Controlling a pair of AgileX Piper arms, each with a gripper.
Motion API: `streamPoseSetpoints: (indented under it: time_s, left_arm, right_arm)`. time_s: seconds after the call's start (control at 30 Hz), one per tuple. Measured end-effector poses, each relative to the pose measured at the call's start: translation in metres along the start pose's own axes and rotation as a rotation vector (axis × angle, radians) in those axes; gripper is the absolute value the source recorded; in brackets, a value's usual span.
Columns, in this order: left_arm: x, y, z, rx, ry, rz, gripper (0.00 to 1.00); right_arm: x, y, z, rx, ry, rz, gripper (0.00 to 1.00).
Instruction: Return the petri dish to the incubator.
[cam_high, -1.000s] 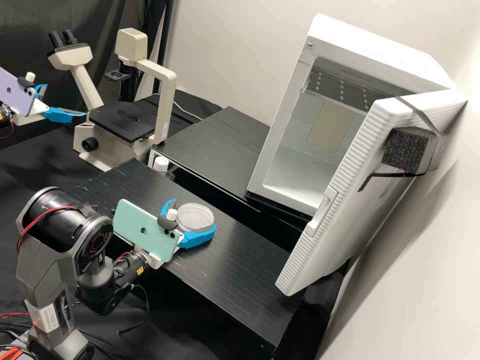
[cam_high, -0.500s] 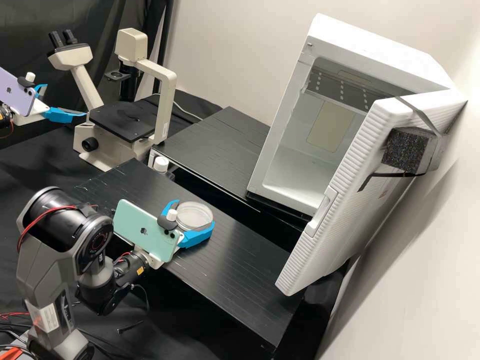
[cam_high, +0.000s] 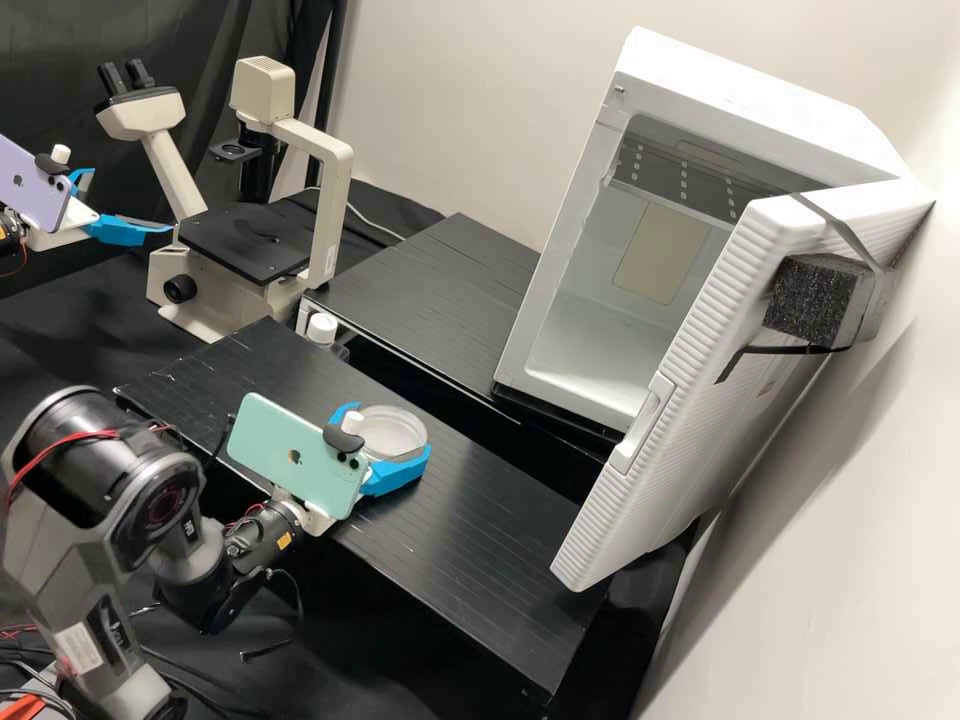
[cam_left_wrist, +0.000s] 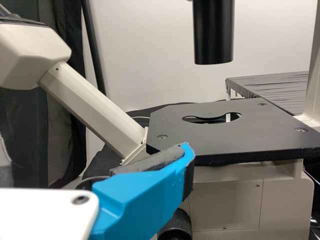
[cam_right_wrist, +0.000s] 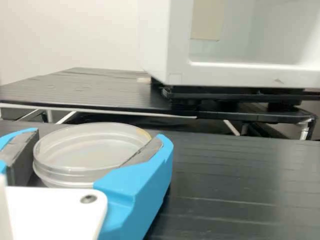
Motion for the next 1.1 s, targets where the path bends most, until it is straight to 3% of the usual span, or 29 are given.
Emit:
streamPoseSetpoints:
  time_s: [0.27,0.57,1.1]
  left_arm:
    - [0.000,0.000,0.000,0.000,0.000,0.000,1.00]
    - [0.000,0.000,0.000,0.000,0.000,0.000,1.00]
    - [0.000,0.000,0.000,0.000,0.000,0.000,1.00]
  right_arm:
    - [0.010,0.040,0.011,0.004,-0.039,0.153,0.00]
    - [0.076,0.095,0.026,-0.001,-0.028,0.298,0.00]
    - [0.196,0.151,0.046,-0.008,-0.101,0.294,0.00]
